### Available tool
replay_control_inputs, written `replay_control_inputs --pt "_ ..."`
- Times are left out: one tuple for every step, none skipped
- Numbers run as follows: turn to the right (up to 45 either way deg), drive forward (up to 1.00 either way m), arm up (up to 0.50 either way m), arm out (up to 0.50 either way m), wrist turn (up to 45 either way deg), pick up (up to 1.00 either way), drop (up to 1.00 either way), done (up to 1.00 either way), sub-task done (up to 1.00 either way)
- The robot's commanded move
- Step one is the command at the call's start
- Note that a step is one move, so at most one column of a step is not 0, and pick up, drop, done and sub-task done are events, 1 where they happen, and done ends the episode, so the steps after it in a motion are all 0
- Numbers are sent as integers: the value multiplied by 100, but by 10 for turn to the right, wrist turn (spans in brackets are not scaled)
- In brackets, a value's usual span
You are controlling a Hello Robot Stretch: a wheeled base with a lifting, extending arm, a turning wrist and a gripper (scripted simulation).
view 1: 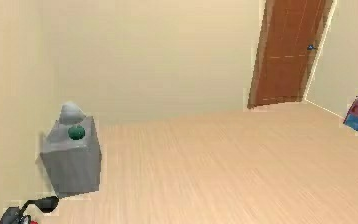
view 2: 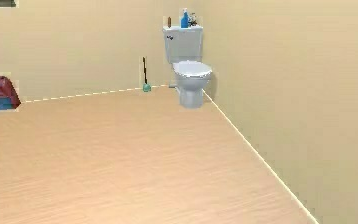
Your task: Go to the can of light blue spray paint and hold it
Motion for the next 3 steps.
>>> replay_control_inputs --pt "450 0 0 0 0 0 0 0 0" --pt "300 0 0 0 0 0 0 0 0" --pt "0 100 0 0 0 0 0 0 0"
